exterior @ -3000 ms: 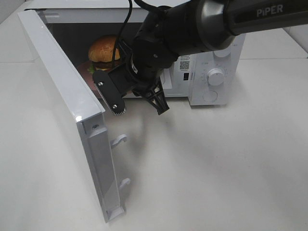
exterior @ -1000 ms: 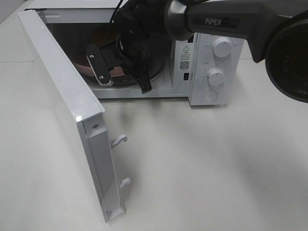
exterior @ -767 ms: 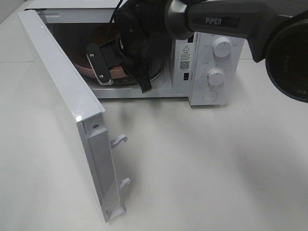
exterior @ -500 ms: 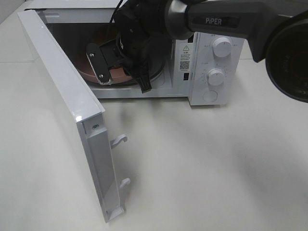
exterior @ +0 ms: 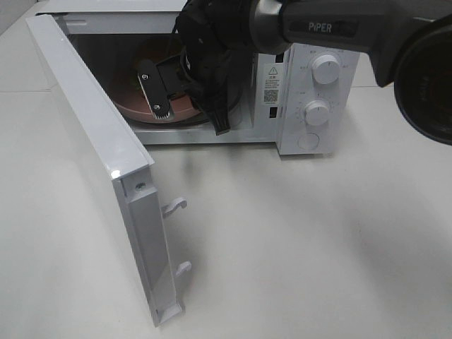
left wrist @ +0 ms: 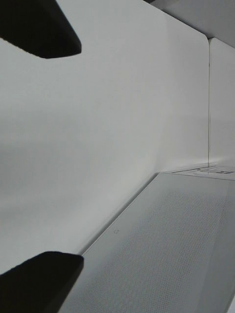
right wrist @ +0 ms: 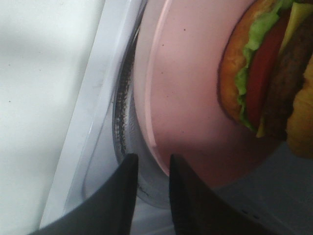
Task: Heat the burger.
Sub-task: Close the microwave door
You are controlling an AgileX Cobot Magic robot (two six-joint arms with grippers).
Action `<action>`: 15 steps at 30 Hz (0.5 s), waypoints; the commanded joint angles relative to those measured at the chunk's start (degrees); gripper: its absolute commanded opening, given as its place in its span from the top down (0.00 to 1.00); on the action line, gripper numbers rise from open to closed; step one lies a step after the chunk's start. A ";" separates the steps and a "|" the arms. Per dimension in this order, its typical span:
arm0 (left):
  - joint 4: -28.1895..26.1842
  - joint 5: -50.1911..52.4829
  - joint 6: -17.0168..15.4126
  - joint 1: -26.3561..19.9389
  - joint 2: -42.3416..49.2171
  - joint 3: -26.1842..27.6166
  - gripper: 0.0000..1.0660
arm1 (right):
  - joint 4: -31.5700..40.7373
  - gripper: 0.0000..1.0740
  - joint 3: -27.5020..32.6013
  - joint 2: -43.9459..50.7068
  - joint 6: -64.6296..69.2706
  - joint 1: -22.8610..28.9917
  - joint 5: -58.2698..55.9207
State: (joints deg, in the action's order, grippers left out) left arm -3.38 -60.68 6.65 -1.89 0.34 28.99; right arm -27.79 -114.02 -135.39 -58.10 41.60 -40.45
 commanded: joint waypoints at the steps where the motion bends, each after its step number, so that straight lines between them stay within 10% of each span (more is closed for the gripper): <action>1: -0.06 0.74 -0.29 -0.11 1.09 -0.06 0.05 | -0.11 0.75 -0.34 0.06 0.63 -0.17 -0.23; 15: -0.06 0.74 -0.29 -0.11 1.09 -0.06 0.05 | 0.23 0.70 -0.34 1.72 2.35 -0.06 -1.89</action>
State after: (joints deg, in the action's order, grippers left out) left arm -3.38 -60.68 6.65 -1.89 0.34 28.99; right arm -27.56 -114.02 -134.93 -56.44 41.60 -42.17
